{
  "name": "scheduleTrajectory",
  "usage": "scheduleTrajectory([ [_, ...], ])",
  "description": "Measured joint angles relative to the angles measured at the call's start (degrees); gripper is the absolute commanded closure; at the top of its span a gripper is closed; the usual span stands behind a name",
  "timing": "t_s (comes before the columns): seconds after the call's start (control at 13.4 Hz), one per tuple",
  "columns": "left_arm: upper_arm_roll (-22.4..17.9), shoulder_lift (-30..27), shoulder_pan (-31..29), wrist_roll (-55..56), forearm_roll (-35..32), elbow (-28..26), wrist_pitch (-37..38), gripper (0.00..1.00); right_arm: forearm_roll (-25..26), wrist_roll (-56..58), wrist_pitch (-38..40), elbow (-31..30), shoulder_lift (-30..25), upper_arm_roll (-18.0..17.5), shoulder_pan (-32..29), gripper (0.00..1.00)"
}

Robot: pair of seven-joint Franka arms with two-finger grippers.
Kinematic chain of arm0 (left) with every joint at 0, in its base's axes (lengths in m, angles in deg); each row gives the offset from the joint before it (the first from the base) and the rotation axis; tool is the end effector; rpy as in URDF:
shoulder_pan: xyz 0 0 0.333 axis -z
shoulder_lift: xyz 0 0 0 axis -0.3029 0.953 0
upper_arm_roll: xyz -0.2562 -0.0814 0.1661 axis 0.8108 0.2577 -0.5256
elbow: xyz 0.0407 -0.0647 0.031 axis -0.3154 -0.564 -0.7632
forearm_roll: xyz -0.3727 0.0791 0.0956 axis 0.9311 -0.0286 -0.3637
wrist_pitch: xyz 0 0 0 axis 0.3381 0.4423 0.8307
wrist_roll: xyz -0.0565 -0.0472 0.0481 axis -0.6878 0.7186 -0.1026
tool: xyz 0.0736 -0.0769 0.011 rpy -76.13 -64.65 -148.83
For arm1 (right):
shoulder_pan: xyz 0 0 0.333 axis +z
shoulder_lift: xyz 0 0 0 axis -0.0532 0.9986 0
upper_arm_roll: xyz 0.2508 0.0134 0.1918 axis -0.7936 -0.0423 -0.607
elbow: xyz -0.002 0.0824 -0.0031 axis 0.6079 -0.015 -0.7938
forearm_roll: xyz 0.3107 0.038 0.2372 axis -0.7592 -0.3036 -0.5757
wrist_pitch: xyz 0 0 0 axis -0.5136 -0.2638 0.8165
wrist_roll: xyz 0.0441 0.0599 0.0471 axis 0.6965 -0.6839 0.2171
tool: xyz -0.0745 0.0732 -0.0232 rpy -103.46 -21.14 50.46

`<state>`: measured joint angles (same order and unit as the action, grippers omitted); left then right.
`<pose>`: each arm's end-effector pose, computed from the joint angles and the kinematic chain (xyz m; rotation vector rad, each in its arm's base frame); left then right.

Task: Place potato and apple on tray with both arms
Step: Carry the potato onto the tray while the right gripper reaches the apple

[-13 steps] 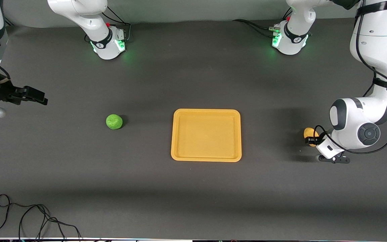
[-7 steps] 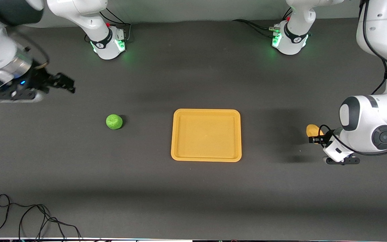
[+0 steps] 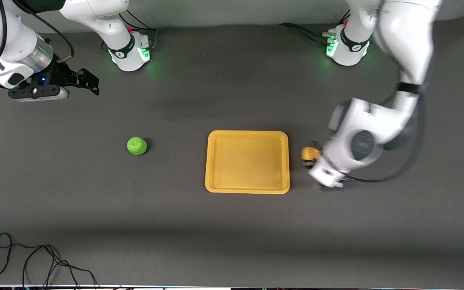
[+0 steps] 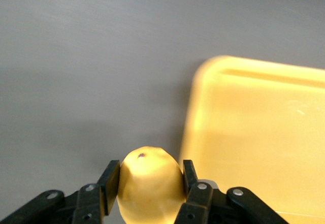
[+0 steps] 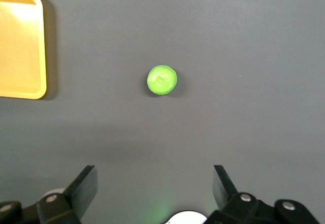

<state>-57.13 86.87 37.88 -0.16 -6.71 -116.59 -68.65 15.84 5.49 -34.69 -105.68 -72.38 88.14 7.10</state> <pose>0.5953 -0.2943 0.3062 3.1066 0.1707 -0.1708 0.4399 0.0732 0.5533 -3.1218 -0.0845 0.0860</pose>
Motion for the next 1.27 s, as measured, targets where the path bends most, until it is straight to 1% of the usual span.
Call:
scheduleTrajectory([
  [0.15,0.01,1.45,3.60,1.96,0.00,0.18,-1.80,0.83,0.00,3.41,-0.99,-1.31,-0.72,0.06,0.00,0.00],
  [0.3,-0.03,3.19,5.46,2.17,-0.05,0.18,-3.48,0.80,0.00,4.72,-1.76,-1.99,-0.63,0.11,0.00,0.00],
  [0.45,-0.06,5.21,6.48,2.67,-0.15,0.18,-5.36,0.71,0.00,4.99,-4.57,-3.70,-0.13,0.11,0.00,0.00],
  [0.52,-0.07,6.05,6.85,2.77,-0.16,0.19,-6.55,0.67,0.00,5.04,-7.25,-5.21,0.45,0.11,0.00,0.00],
  [0.67,-0.12,7.29,7.22,2.95,-0.19,0.20,-8.47,0.67,0.00,5.05,-13.54,-8.58,2.69,0.11,0.00,0.00],
  [0.82,-0.56,7.86,7.20,2.95,-0.66,0.21,-8.90,0.63,0.00,5.05,-20.81,-11.56,6.09,0.11,0.00,0.00],
  [0.89,-0.79,7.95,7.16,2.95,-0.92,0.21,-8.90,0.56,0.00,5.05,-25.04,-13.14,7.91,0.11,0.00,0.00],
  [1.04,-1.09,8.21,7.14,2.95,-1.31,0.21,-8.92,0.03,0.00,5.05,-33.95,-16.55,12.14,0.11,0.01,0.00],
  [1.12,-1.12,8.45,7.14,2.95,-1.75,0.21,-8.98,0.00,0.00,5.05,-38.05,-17.75,14.59,0.11,0.01,0.00],
  [1.27,-1.13,8.80,7.14,2.97,-2.74,0.23,-9.05,0.00,0.00,5.02,-45.21,-18.90,19.62,0.11,0.02,0.00],
])
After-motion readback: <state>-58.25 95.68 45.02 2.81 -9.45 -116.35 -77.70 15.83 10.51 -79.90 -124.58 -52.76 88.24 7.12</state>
